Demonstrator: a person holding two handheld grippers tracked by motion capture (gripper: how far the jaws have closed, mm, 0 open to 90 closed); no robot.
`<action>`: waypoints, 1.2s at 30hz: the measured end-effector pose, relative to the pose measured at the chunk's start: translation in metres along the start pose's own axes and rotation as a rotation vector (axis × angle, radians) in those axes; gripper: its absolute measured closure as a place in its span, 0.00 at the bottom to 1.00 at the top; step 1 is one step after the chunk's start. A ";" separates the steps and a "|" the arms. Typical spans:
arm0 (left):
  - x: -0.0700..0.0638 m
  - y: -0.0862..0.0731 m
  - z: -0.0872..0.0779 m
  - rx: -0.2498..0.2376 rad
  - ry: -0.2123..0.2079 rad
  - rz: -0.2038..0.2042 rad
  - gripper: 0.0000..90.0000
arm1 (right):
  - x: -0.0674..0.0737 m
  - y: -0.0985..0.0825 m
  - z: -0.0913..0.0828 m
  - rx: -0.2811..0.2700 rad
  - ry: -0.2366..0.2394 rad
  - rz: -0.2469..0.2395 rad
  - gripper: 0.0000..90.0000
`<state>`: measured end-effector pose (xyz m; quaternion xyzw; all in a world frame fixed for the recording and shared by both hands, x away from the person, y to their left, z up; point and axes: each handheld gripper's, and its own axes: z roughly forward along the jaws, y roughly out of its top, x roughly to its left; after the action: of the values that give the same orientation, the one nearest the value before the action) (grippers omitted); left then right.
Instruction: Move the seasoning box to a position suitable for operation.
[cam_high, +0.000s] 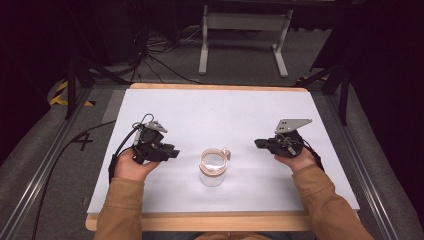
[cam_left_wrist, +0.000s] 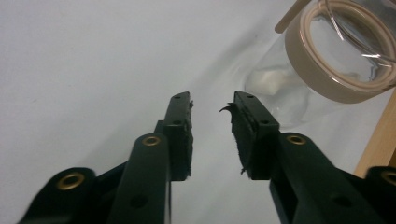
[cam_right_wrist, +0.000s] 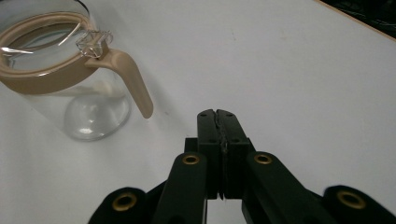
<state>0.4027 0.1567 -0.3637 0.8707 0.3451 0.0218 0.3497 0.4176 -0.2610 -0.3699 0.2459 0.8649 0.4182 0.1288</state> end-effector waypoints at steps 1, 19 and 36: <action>-0.001 0.000 0.001 0.003 0.000 0.005 0.84 | 0.000 0.000 0.000 -0.003 0.000 -0.004 0.99; -0.004 0.000 0.007 0.032 -0.001 0.027 0.97 | 0.008 0.003 0.005 0.008 0.029 -0.025 0.99; -0.020 0.003 0.059 0.133 -0.114 0.093 0.99 | 0.012 0.003 0.009 0.016 0.053 -0.037 0.99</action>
<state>0.4062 0.1076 -0.4023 0.9070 0.2844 -0.0346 0.3086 0.4123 -0.2469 -0.3736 0.2197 0.8758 0.4150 0.1114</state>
